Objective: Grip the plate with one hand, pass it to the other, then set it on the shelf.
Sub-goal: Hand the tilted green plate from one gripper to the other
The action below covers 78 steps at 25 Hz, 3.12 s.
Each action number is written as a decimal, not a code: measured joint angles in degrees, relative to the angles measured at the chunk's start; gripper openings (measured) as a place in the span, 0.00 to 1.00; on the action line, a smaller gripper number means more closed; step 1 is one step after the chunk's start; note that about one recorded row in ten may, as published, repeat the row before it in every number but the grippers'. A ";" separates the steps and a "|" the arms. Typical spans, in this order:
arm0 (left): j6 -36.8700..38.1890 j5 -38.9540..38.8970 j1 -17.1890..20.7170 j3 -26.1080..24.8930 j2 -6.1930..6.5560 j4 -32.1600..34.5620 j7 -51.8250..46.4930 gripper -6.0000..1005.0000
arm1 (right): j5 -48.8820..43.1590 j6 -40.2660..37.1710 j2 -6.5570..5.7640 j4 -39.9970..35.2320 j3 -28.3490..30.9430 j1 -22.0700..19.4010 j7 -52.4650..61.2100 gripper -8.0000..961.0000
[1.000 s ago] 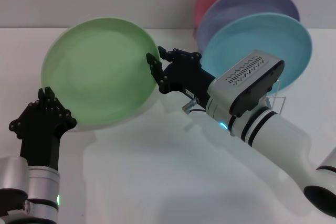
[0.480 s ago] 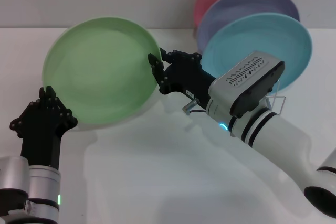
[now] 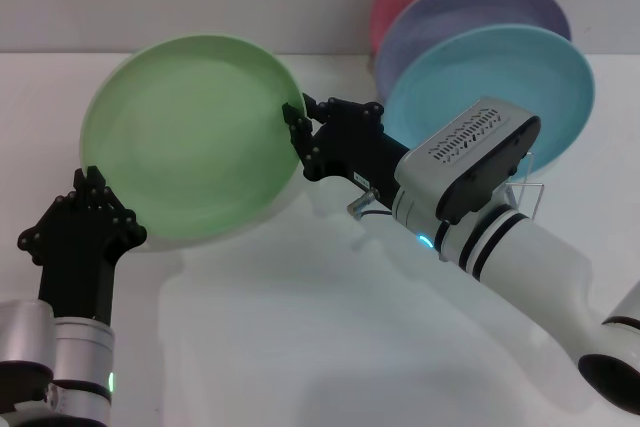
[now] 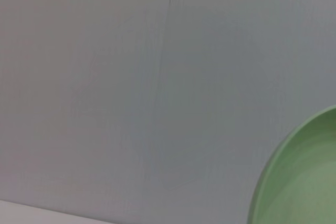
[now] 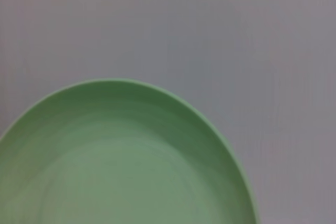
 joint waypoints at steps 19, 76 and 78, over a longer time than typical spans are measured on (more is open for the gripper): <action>-0.27 -0.46 -0.53 0.00 0.00 -0.11 -0.17 0.08 | 0.00 0.03 0.00 -0.27 0.04 0.20 -0.02 0.15; -1.13 0.06 -0.80 0.01 -0.01 -0.94 -3.23 0.08 | -0.01 0.03 0.01 -0.75 0.21 -0.12 -0.53 0.07; -1.57 0.14 -0.80 -0.04 0.00 -1.15 -3.72 0.08 | -0.01 -0.11 0.01 -0.82 0.21 -0.16 -0.53 0.07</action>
